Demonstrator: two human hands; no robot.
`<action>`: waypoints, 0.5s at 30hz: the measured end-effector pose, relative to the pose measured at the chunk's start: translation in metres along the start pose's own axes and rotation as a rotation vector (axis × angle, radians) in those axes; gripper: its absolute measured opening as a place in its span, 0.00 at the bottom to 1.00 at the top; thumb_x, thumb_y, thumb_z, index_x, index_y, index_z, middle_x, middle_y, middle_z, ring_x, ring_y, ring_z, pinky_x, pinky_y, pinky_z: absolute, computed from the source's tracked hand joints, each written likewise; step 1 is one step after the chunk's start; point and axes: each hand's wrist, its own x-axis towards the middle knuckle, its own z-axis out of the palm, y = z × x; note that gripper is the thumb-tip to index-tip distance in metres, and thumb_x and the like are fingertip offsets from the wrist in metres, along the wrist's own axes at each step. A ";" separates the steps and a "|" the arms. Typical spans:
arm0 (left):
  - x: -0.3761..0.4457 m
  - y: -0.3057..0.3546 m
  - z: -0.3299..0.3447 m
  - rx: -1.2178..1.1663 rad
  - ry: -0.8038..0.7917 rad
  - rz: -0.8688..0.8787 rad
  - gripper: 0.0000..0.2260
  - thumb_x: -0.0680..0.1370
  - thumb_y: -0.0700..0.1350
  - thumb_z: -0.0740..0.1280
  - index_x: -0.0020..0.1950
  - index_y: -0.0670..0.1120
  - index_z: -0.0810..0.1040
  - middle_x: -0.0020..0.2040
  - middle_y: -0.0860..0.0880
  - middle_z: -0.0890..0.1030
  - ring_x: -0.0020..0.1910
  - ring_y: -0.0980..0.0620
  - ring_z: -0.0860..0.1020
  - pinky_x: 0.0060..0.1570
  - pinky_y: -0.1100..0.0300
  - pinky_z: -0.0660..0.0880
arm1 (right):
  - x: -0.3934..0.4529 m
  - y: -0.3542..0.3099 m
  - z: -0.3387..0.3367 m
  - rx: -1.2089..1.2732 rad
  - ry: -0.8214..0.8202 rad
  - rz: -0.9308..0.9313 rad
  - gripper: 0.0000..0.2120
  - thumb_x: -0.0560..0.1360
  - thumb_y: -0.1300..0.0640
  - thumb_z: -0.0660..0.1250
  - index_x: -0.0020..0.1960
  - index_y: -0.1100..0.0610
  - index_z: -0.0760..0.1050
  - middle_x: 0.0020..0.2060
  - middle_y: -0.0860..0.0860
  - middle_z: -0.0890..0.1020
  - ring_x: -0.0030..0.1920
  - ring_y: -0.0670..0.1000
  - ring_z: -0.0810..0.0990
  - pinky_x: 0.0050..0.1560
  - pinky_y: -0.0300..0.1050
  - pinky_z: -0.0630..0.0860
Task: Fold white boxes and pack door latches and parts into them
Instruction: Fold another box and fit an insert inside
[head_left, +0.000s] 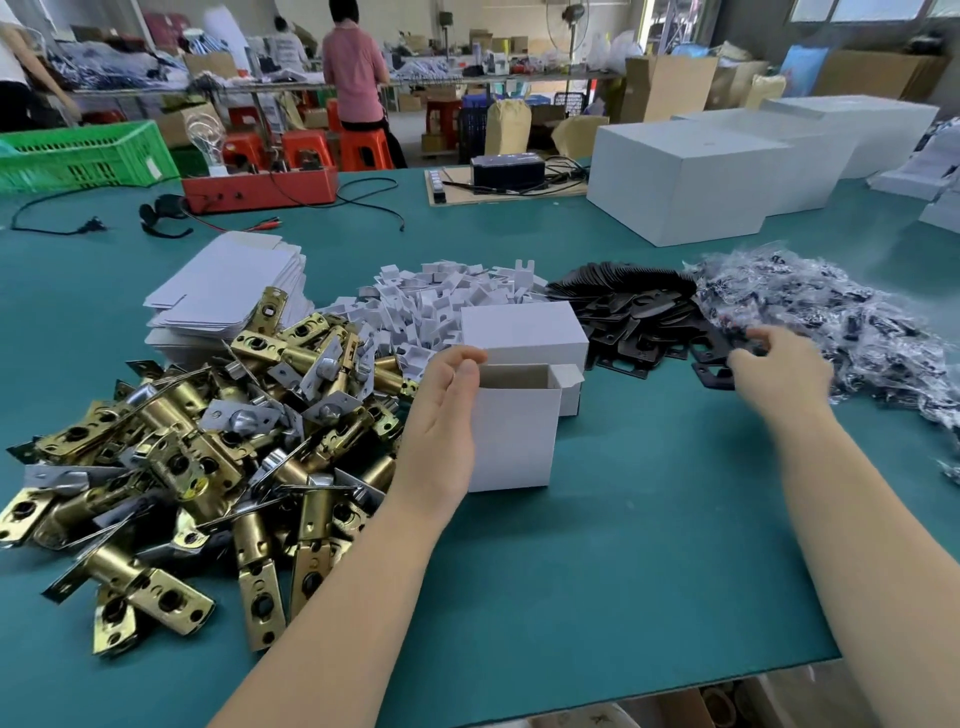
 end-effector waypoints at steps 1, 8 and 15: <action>-0.002 -0.001 0.003 -0.016 0.026 0.016 0.09 0.77 0.56 0.56 0.50 0.58 0.75 0.44 0.62 0.78 0.46 0.60 0.75 0.47 0.64 0.71 | 0.002 0.009 -0.001 -0.056 0.009 0.093 0.21 0.75 0.56 0.61 0.67 0.53 0.72 0.66 0.61 0.70 0.66 0.63 0.65 0.67 0.58 0.64; -0.010 -0.003 0.019 -0.084 -0.032 0.012 0.11 0.77 0.58 0.55 0.52 0.58 0.74 0.48 0.52 0.77 0.49 0.53 0.74 0.49 0.57 0.70 | -0.001 0.040 0.003 -0.297 0.004 0.137 0.19 0.79 0.56 0.57 0.68 0.59 0.70 0.71 0.62 0.64 0.68 0.65 0.62 0.68 0.55 0.60; -0.015 -0.002 0.017 0.092 -0.124 0.086 0.13 0.78 0.56 0.53 0.56 0.54 0.71 0.45 0.54 0.73 0.44 0.56 0.70 0.46 0.63 0.67 | -0.005 0.037 0.004 -0.365 0.057 0.115 0.17 0.81 0.54 0.57 0.65 0.62 0.72 0.65 0.65 0.69 0.66 0.65 0.67 0.64 0.56 0.64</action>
